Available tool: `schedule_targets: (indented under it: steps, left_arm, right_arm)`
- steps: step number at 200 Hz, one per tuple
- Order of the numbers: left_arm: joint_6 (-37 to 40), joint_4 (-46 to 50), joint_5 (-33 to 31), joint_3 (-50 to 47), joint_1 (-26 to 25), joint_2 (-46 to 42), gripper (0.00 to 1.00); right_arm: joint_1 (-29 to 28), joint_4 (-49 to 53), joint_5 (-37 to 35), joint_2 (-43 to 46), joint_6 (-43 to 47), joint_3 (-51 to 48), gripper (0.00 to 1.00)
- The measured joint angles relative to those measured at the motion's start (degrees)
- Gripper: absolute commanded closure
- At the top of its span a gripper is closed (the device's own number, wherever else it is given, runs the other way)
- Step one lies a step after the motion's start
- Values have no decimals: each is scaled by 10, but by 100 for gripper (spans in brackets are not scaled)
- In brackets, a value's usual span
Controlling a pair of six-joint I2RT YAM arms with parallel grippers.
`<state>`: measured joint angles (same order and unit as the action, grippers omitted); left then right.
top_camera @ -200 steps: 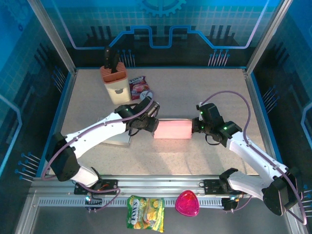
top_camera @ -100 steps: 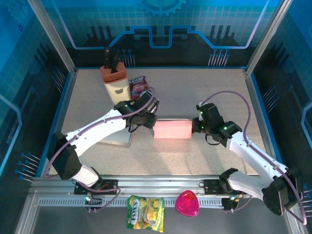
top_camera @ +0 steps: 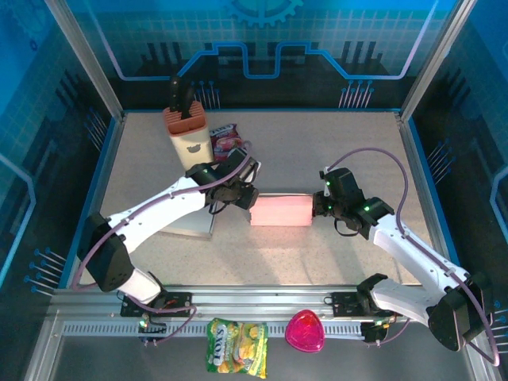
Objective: Fold the paper box
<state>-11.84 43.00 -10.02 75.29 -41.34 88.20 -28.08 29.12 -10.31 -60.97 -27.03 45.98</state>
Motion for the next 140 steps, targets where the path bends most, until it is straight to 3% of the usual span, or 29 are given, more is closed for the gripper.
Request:
schedule_targets:
  steps: [79, 140]
  left_arm:
    - [4, -1, -2, 0, 0, 27, 81]
    - [4, 0, -7, 1, 0, 30, 84]
  right_arm:
    - [0, 0, 0, 0, 0, 0, 100]
    - [0, 0, 0, 0, 0, 0, 100]
